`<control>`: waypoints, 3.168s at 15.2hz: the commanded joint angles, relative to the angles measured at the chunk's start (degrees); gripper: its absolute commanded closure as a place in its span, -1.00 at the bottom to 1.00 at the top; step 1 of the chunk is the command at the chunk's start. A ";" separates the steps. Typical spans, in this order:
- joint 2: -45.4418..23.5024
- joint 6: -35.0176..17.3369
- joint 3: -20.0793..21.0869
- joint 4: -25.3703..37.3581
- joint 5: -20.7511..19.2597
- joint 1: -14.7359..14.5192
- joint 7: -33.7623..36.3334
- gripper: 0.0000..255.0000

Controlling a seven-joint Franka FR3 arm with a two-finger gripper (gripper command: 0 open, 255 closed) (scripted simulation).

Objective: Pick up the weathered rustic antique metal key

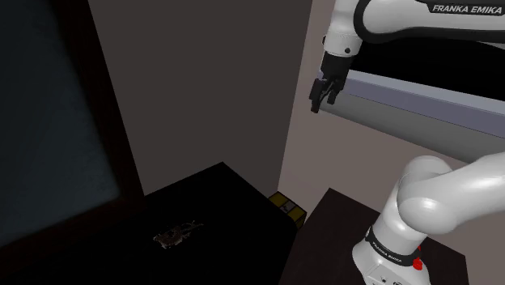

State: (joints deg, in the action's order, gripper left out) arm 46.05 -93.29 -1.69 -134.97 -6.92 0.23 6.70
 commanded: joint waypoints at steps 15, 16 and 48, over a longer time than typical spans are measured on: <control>-21.35 -20.78 1.11 -0.74 4.05 -9.44 -11.05 -1.00; -23.01 -22.05 1.31 -0.45 4.38 -10.06 -11.91 -1.00; -67.29 -46.41 11.38 16.58 7.65 -23.33 -31.59 -1.00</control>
State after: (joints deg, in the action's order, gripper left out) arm -20.52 -139.08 9.72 -118.53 0.87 -22.96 -25.02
